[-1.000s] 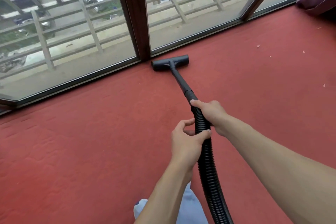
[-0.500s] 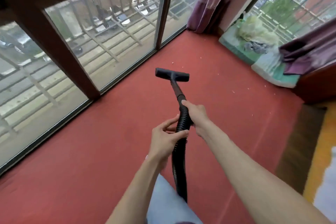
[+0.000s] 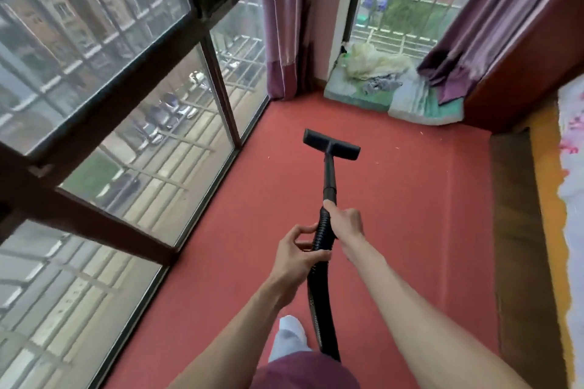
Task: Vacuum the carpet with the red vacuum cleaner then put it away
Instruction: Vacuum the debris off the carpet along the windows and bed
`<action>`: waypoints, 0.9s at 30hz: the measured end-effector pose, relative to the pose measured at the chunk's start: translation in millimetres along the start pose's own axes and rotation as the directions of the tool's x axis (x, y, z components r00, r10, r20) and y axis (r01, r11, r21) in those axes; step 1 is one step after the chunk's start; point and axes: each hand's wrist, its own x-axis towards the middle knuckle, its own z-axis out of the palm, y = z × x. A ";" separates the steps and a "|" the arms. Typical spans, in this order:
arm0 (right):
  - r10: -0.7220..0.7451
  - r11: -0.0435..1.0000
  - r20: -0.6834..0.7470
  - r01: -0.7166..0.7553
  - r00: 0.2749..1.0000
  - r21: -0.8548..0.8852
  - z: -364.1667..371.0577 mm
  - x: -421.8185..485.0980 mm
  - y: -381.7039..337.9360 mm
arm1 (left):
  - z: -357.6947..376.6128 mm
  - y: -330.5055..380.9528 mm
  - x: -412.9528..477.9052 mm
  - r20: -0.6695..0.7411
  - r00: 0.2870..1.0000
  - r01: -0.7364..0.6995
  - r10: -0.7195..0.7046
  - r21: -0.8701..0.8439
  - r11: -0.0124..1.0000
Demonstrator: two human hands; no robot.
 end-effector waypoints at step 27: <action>0.199 0.960 -0.200 -0.150 0.959 0.238 102.6 -88.7 -65.5 | -151.3 62.3 2.2 0.319 0.946 -0.095 0.056 0.110 0.989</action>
